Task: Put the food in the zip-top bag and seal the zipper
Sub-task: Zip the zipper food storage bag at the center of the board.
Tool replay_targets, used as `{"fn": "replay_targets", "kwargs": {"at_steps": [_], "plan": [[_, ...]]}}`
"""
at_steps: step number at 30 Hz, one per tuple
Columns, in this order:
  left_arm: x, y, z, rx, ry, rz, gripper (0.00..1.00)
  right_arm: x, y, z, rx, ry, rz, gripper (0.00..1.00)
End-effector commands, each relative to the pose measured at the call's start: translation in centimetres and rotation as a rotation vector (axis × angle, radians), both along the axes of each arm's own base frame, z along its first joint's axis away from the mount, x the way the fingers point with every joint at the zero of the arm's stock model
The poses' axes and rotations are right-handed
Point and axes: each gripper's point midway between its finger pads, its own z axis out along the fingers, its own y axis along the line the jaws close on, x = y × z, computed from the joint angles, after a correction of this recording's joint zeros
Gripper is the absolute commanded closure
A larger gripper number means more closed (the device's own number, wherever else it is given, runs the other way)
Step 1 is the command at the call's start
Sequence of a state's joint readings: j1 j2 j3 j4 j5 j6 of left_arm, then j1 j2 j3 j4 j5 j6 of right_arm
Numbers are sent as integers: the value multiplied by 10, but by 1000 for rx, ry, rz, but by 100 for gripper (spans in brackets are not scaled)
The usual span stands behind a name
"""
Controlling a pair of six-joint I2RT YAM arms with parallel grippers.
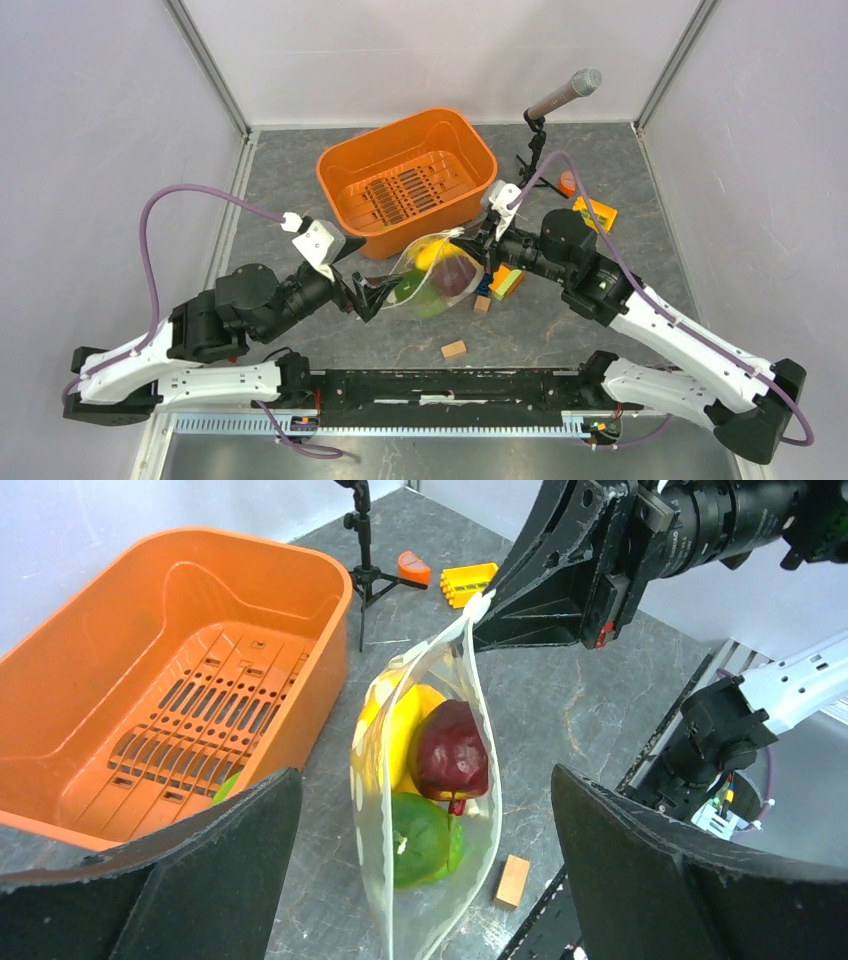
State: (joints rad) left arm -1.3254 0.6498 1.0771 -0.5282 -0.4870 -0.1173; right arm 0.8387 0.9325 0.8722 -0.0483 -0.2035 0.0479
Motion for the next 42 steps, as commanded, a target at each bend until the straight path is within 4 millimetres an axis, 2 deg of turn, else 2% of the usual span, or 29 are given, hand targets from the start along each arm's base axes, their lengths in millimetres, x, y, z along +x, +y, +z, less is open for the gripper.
{"fn": "replay_targets", "kwargs": {"at_steps": [1, 3, 6, 10, 11, 14, 18, 25, 28, 32, 35, 42], "plan": [[-1, 0, 26, -46, -55, -22, 0, -23, 20, 17, -11, 37, 176, 100], [-4, -7, 32, -58, -69, -49, 0, -39, 28, 11, -9, 66, 279, 100], [-4, -24, 35, -47, -77, -83, 0, -42, 32, -4, -47, 82, 312, 100], [2, -51, 18, 46, -72, -97, 0, -42, 29, -18, -67, 76, 303, 100], [3, -58, 12, 66, -67, -101, 2, -43, 30, -19, -60, 73, 309, 100], [2, -74, 4, 87, -55, -129, 17, -47, 30, -21, -51, 70, 334, 100], [4, -80, -6, 88, -72, -133, 26, -52, 29, -24, -29, 65, 347, 100], [1, -75, -21, 88, -122, -163, 43, -58, 27, -26, -21, 50, 370, 100], [-9, -77, -32, 161, -166, -249, 39, -63, 27, -30, -25, 45, 398, 100], [-24, -78, -38, 208, -233, -371, 23, -65, 23, -36, -40, 9, 405, 100], [-24, -76, -38, 217, -273, -375, 21, -68, 23, -36, -35, 2, 422, 100], [-17, -85, -56, 312, -350, -406, 14, -73, 25, -37, -21, -3, 455, 100]]}}
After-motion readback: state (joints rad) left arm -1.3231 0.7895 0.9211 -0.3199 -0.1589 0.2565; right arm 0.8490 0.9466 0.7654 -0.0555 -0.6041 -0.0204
